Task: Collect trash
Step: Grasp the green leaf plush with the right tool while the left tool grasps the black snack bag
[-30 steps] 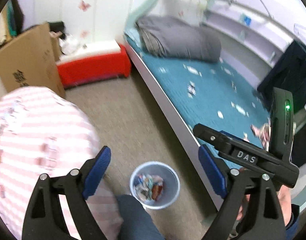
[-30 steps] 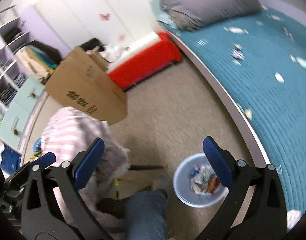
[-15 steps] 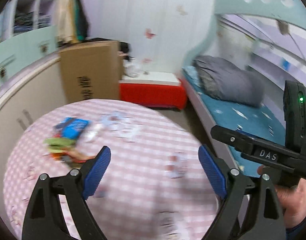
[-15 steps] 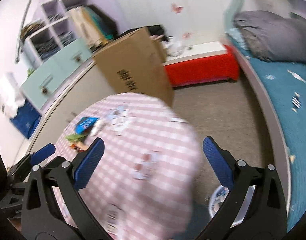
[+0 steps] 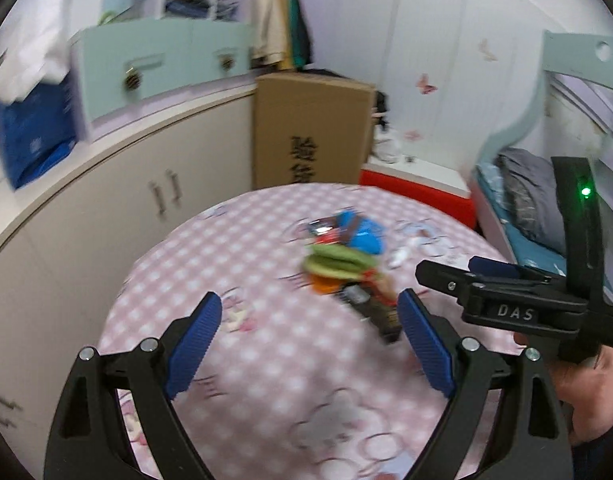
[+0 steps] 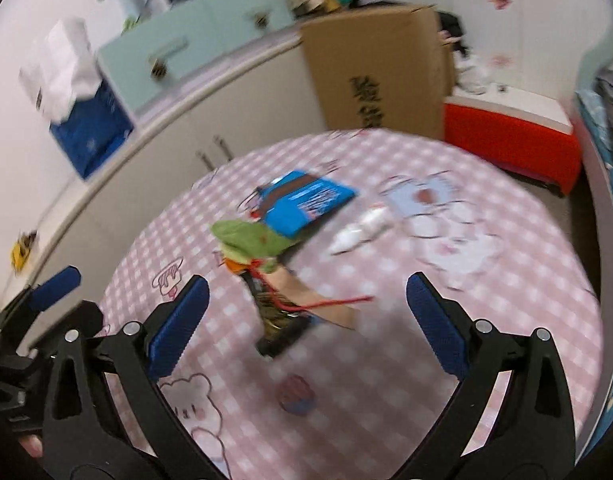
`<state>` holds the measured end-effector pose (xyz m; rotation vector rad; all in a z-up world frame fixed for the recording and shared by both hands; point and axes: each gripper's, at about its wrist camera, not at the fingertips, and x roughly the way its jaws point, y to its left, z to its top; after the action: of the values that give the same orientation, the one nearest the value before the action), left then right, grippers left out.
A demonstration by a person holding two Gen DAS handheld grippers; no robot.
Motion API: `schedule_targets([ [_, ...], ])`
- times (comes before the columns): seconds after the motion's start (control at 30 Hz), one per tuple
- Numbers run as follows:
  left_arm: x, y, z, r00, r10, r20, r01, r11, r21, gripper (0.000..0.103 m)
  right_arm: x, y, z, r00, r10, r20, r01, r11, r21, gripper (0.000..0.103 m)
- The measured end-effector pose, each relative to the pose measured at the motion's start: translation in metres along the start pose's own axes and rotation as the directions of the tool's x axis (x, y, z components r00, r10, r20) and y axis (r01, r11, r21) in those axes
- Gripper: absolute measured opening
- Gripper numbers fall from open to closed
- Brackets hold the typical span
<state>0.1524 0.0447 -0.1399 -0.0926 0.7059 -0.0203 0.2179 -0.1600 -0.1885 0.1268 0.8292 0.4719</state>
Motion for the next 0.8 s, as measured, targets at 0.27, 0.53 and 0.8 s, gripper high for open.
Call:
schedule_targets([
  [0.27, 0.01, 0.035, -0.014, 0.998, 0.036, -0.042, -0.039, 0.997, -0.069, 0.087, 0.065, 0.026, 0.009, 0.993, 0.026, -0.114, -0.037, 0.995, -0.093, 0.06],
  [0.53, 0.027, 0.007, -0.017, 0.997, -0.002, -0.081, 0.0, 1.0, -0.026, 0.087, 0.041, 0.006, 0.002, 0.989, 0.135, -0.062, -0.137, 0.99, -0.033, 0.019],
  [0.8, 0.068, -0.05, -0.021, 0.989, -0.027, -0.145, 0.036, 0.998, 0.056, 0.087, -0.014, -0.04, -0.019, 0.995, 0.096, -0.007, -0.095, 0.995, 0.035, 0.019],
])
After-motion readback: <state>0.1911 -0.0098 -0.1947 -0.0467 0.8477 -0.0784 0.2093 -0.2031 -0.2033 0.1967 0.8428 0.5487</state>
